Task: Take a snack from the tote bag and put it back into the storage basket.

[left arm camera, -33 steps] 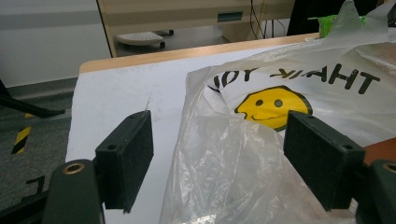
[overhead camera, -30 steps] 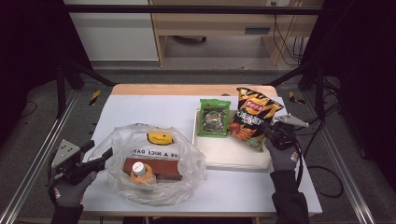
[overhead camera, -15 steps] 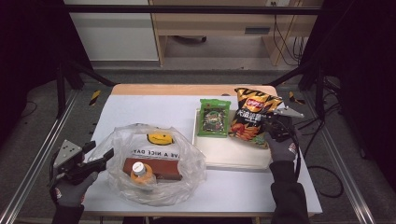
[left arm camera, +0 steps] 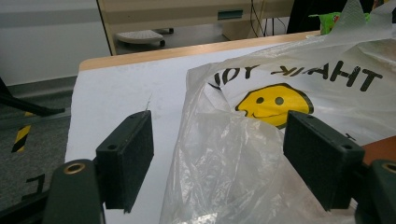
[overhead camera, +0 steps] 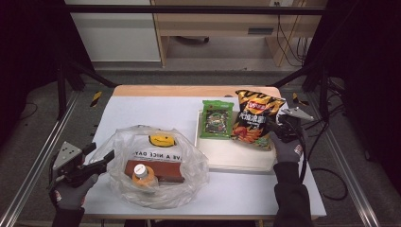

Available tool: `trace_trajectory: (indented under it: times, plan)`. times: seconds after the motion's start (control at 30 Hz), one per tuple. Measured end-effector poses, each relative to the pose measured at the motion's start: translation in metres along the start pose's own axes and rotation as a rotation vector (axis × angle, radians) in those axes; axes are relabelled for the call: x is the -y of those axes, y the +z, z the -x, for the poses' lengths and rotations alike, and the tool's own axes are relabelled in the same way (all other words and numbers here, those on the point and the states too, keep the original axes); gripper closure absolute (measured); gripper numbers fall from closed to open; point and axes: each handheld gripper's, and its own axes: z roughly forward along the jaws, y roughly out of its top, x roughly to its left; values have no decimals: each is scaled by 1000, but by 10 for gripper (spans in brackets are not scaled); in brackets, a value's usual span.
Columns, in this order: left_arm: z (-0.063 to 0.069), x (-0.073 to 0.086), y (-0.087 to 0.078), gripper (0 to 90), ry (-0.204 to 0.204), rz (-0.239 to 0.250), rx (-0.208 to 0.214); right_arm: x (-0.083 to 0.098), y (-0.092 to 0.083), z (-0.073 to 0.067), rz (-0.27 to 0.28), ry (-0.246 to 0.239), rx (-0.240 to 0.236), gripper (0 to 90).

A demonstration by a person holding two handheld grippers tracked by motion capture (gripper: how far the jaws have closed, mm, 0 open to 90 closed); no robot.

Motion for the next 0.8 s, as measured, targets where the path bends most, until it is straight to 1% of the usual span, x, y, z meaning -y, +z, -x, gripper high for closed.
trace_trajectory:
  times: [0.07, 0.13, 0.17, 0.3, 0.37, 0.47, 0.53, 0.63, 0.73, 0.77, 0.8]
  plan:
    - [0, 0, 0, 238, -1, 0, 1, -1, 2, -2, 5, -12, -16, 531]
    - [1, 0, 0, 238, 0, 1, 2, -1, 4, -3, 7, -30, -12, 537]
    - [1, 0, 0, 239, 2, 0, 3, -1, 6, -3, 5, -32, -20, 539]
    - [1, 0, 1, 239, 1, -2, 5, -2, 9, 1, 4, -30, -48, 538]
    - [1, 0, 1, 240, 1, -4, 6, -3, 10, 3, -3, -52, -54, 535]
    - [1, 1, 2, 240, 6, -8, 6, -7, 11, 3, -6, -66, -62, 531]
    - [1, 0, 2, 240, 6, -7, 9, -10, 12, 2, -6, -68, -68, 531]
    - [1, 0, 2, 241, 5, -6, 8, -10, 14, 2, 3, -57, -80, 531]
    - [1, 1, 3, 241, 3, -7, 9, -10, 14, 2, 20, -40, -117, 532]
    - [1, 1, 3, 241, 4, -9, 8, -11, 15, 0, 21, -40, -131, 532]
    - [2, 1, 3, 241, 4, -9, 10, -11, 16, -2, 21, -54, -122, 533]
